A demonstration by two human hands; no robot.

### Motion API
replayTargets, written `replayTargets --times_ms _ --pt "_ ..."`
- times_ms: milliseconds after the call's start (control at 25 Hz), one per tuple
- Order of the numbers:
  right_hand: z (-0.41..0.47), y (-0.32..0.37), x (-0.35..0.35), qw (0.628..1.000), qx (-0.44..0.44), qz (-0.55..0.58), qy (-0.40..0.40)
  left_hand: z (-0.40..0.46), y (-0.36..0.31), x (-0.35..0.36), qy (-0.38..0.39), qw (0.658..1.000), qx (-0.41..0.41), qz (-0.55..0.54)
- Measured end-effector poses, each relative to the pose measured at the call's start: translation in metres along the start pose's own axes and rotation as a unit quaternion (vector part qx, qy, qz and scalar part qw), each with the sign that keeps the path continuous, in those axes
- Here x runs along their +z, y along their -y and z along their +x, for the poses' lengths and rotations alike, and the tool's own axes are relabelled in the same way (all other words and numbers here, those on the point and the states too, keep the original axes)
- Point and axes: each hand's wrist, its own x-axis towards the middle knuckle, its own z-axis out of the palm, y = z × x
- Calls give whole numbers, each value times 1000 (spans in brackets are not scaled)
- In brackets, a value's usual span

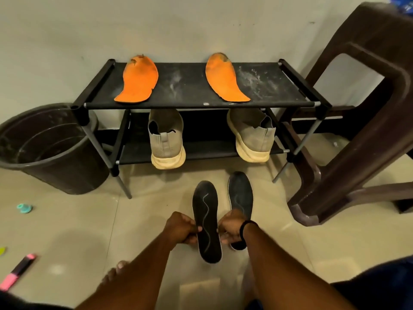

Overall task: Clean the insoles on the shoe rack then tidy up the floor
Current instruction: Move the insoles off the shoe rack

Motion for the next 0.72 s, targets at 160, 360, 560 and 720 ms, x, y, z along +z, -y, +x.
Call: replayTargets --times_ms 160,360,560,720 --pt "17 9 -1 968 -73 -159 -181 38 -2 26 -67 997 25 -27" --pt "41 -15 -10 933 -17 -246 -263 59 -5 72 -76 995 62 -27" --pt "52 -11 -21 913 9 -241 -329 65 -11 94 -97 990 97 -32" --pt "59 -14 -35 923 37 -205 -324 63 -33 107 -76 990 89 -80"
